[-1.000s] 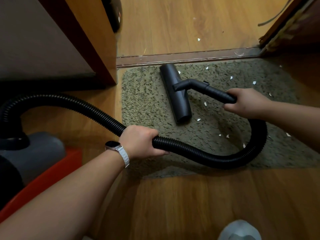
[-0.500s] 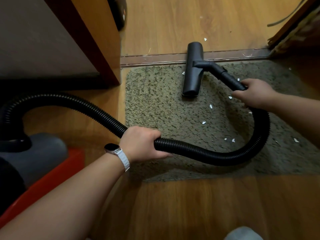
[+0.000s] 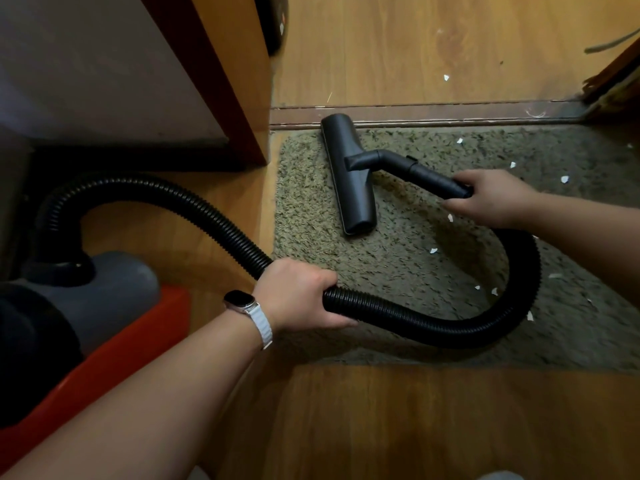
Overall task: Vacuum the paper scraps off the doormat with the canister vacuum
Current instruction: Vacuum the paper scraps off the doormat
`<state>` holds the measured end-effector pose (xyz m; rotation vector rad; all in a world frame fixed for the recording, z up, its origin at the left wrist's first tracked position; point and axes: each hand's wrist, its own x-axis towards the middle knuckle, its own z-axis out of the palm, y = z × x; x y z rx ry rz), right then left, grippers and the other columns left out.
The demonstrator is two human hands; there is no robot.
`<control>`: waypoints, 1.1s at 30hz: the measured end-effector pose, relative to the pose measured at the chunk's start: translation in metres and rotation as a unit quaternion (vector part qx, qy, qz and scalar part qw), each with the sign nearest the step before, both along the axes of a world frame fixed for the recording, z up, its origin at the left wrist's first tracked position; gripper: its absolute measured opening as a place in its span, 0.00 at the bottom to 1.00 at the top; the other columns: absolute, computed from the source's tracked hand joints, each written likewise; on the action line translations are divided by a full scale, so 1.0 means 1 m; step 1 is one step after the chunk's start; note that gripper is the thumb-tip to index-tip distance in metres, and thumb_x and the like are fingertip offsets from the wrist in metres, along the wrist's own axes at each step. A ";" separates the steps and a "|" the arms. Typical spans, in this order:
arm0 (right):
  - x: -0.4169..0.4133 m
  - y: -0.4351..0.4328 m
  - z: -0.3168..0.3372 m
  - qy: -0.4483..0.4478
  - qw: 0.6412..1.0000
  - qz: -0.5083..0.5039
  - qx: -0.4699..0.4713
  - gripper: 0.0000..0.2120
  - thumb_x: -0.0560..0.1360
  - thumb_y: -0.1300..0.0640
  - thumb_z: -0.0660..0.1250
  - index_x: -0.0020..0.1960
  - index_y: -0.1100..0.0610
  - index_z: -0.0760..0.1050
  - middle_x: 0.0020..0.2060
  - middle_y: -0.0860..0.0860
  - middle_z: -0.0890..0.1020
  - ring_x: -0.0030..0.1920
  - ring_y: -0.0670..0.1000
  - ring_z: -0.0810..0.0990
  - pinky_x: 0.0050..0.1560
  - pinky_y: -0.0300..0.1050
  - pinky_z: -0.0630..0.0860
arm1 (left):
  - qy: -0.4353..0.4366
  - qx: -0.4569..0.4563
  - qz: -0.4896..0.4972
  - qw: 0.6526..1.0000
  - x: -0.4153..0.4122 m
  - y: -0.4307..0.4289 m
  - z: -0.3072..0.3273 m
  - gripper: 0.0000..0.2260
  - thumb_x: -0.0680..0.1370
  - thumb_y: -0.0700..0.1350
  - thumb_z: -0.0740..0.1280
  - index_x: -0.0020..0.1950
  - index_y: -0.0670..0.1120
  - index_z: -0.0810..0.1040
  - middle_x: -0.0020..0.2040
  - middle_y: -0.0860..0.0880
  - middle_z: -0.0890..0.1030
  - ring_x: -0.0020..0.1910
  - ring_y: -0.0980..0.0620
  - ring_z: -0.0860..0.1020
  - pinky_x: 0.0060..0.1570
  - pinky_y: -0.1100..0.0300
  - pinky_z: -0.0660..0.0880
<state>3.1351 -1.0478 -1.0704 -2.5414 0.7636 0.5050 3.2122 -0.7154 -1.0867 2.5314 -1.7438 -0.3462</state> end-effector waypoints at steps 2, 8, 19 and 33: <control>-0.003 -0.002 0.001 -0.002 1.000 -0.003 -0.001 0.13 0.75 0.46 0.70 0.57 0.49 0.76 0.40 0.50 0.80 0.40 0.52 0.79 0.45 0.48 0.78 | -0.002 -0.003 -0.002 1.000 -0.001 -0.001 0.000 0.30 0.67 0.78 0.51 0.34 0.51 0.70 0.28 0.57 0.72 0.28 0.55 0.75 0.31 0.61 0.72; -0.027 -0.022 0.007 0.003 0.999 -0.045 -0.026 0.12 0.75 0.46 0.70 0.53 0.51 0.77 0.38 0.52 0.80 0.36 0.52 0.79 0.38 0.46 0.73 | -0.008 0.008 0.005 1.000 -0.004 -0.007 0.006 0.31 0.66 0.78 0.51 0.34 0.51 0.70 0.28 0.56 0.71 0.29 0.54 0.76 0.32 0.60 0.74; -0.084 -0.047 0.033 -0.010 0.986 -0.168 0.022 0.13 0.75 0.48 0.72 0.56 0.53 0.76 0.40 0.56 0.81 0.35 0.59 0.82 0.35 0.46 0.77 | 0.002 0.011 0.009 1.000 -0.006 -0.025 0.016 0.30 0.66 0.79 0.55 0.35 0.52 0.70 0.28 0.56 0.72 0.29 0.56 0.75 0.34 0.57 0.77; -0.095 -0.012 0.029 0.048 0.995 -0.084 0.001 0.12 0.75 0.46 0.70 0.54 0.51 0.78 0.38 0.53 0.82 0.34 0.53 0.82 0.38 0.46 0.78 | -0.003 0.007 -0.023 1.000 -0.019 -0.013 0.028 0.28 0.68 0.78 0.57 0.36 0.52 0.70 0.30 0.56 0.74 0.30 0.56 0.76 0.36 0.58 0.77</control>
